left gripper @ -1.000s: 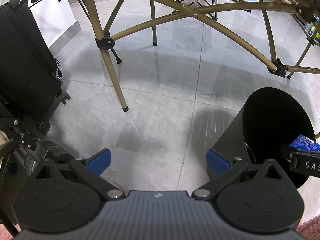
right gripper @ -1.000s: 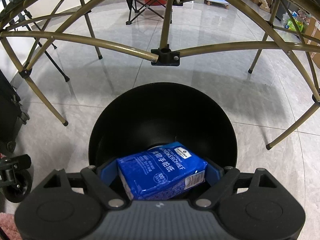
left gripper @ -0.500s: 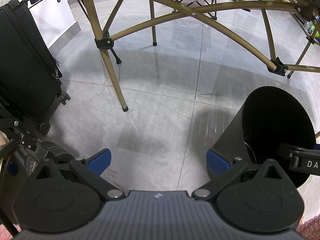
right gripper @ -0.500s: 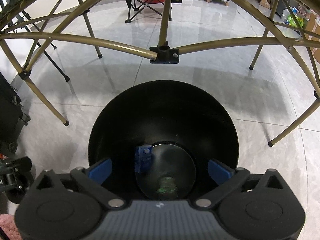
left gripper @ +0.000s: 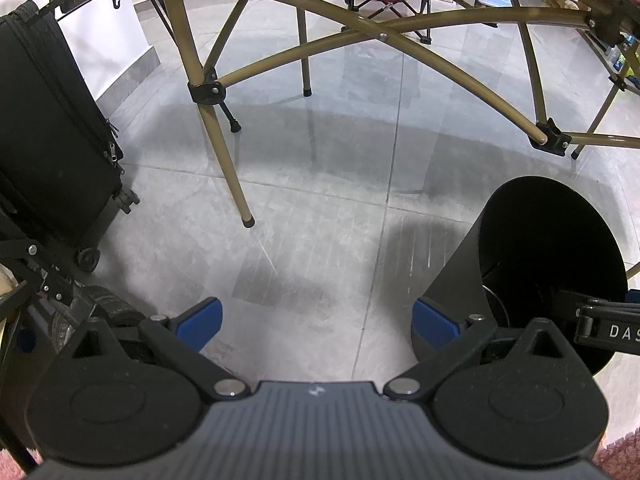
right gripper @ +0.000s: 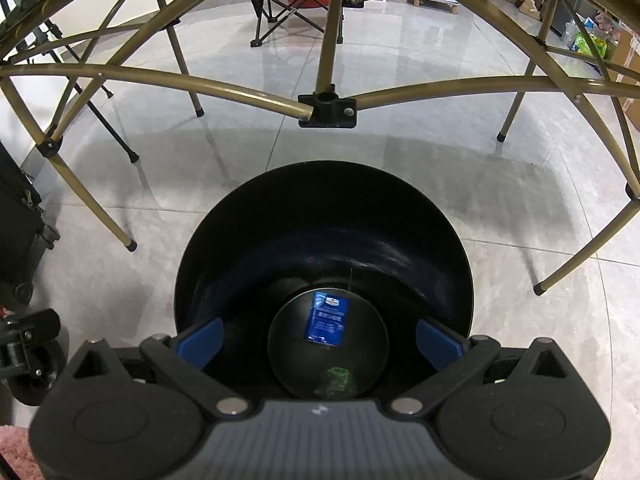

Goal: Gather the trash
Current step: 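Move the right gripper over the bin and release the tissue pack, then move both tools back to the table and grasp the pink scrunchie with left gripper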

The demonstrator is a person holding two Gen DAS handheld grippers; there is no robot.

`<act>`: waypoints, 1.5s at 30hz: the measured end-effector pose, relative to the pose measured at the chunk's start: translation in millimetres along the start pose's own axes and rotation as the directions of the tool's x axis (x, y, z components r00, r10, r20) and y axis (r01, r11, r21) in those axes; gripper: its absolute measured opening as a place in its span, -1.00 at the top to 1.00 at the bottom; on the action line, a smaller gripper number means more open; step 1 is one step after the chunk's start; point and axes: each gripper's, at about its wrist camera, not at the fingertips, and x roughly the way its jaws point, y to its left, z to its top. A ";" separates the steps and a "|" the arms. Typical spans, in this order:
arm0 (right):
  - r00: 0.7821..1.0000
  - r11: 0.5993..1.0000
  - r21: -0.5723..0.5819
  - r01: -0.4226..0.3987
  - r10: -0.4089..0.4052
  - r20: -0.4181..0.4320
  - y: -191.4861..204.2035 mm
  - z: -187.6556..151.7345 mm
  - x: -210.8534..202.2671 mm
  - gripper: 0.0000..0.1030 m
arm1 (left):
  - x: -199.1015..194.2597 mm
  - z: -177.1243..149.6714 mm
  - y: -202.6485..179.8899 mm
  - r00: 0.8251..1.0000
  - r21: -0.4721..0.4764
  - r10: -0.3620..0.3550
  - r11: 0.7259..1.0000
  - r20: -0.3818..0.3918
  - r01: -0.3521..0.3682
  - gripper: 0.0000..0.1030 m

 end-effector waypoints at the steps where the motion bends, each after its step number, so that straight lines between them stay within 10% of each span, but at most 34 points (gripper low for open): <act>1: 1.000 1.000 0.000 0.001 -0.001 0.001 -0.2 0.2 -0.2 -0.99 | -0.2 0.2 0.0 1.000 0.000 0.000 1.000 0.002 0.000 -1.00; 21: 0.984 0.999 -0.004 0.034 -0.032 0.176 -19.2 6.5 -49.7 -0.99 | -48.8 19.8 -10.7 0.985 -0.030 -0.018 0.999 0.169 0.024 -1.00; 45: 0.813 0.998 0.057 0.036 -0.062 0.579 -96.3 51.2 -160.9 -1.00 | -136.9 81.3 -88.8 0.902 0.044 -0.115 0.993 0.415 0.106 -1.00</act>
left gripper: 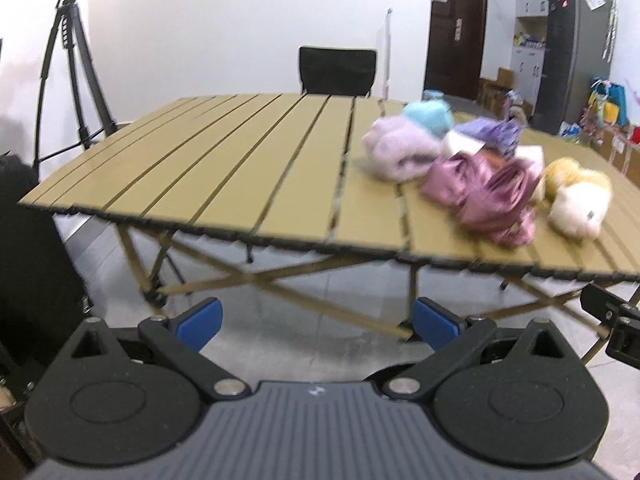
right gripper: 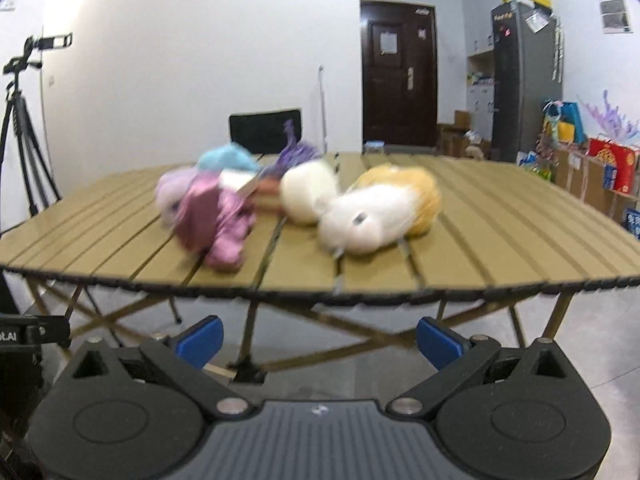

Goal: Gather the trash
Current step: 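Move both tools back to the table and grasp the pink scrunchie with left gripper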

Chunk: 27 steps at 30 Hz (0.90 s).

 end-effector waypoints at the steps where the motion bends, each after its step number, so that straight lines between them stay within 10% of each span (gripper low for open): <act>1: 1.000 1.000 0.002 0.009 -0.009 0.014 -5.8 3.1 -0.4 -1.00 | 0.3 5.0 -6.3 1.000 0.001 -0.013 1.000 0.008 0.013 -1.00; 13: 0.992 0.999 0.008 0.043 -0.043 0.120 -51.2 33.4 16.8 -1.00 | 18.3 40.3 -75.7 0.989 0.053 -0.131 0.990 0.068 0.128 -1.00; 27: 0.988 0.999 0.000 0.054 -0.054 0.144 -81.4 43.2 55.9 -1.00 | 78.0 55.8 -122.7 0.993 0.045 -0.098 0.994 0.059 0.095 -0.99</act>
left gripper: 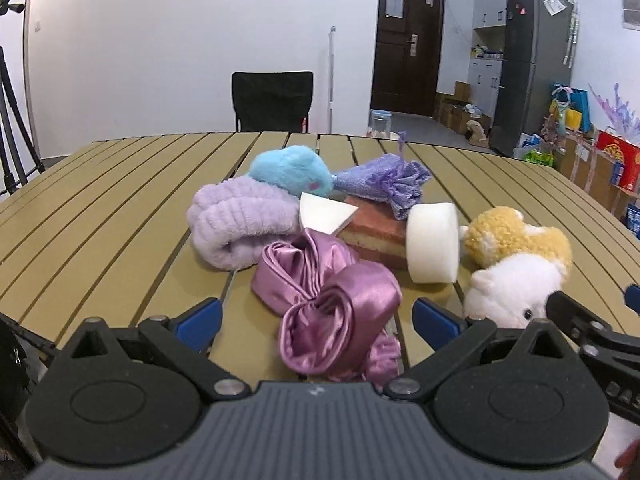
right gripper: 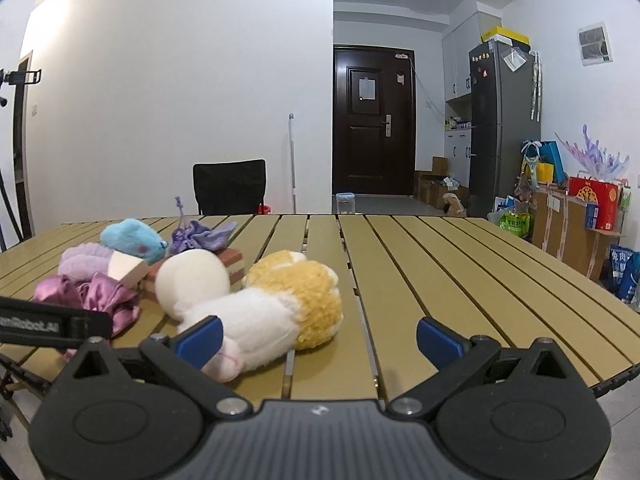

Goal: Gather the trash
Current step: 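Move both tools back to the table and grasp the pink scrunchie with left gripper, then grasp the white-and-yellow plush toy with the right gripper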

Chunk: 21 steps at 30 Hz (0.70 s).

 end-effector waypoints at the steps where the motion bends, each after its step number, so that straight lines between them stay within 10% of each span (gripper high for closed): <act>1: 1.000 1.000 0.006 0.000 0.000 -0.002 -0.3 0.1 1.5 -1.00 | 4.8 0.2 -0.7 1.000 -0.005 0.001 1.000 -0.004 -0.001 -0.98; 14: 1.000 0.999 0.038 -0.006 0.006 -0.003 0.2 -1.4 3.1 -1.00 | 19.9 -1.8 8.1 0.999 -0.035 -0.037 0.999 -0.035 0.036 0.25; 21: 0.999 0.997 0.070 -0.031 0.031 0.009 5.7 2.6 0.9 -1.00 | 3.5 -0.4 18.8 0.999 -0.029 -0.038 0.999 0.007 0.038 0.32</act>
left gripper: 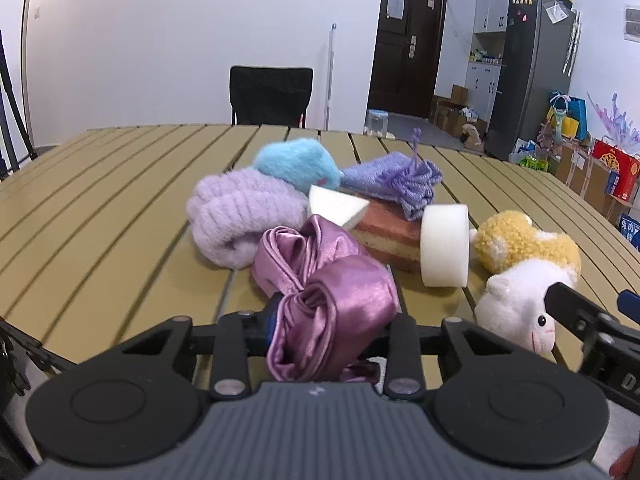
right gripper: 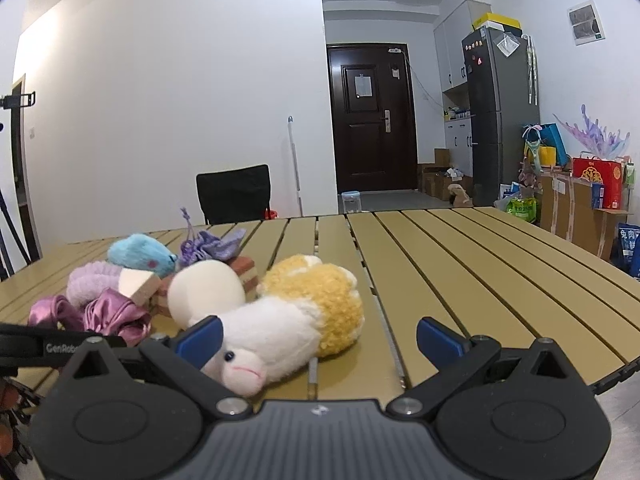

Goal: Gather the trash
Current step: 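Grasp the white-and-yellow plush toy with the right gripper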

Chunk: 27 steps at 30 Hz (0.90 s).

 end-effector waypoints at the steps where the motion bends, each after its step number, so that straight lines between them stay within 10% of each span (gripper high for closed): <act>1: 1.000 1.000 0.004 -0.002 0.002 0.002 2.1 0.6 0.5 -1.00 | -2.9 0.9 2.3 1.000 -0.002 0.003 1.000 0.009 -0.002 0.32; 27: 0.981 0.971 0.177 0.160 -0.138 -0.134 28.8 2.6 75.7 -0.91 | -22.9 9.6 52.4 0.995 -0.043 0.082 0.996 0.052 -0.080 0.32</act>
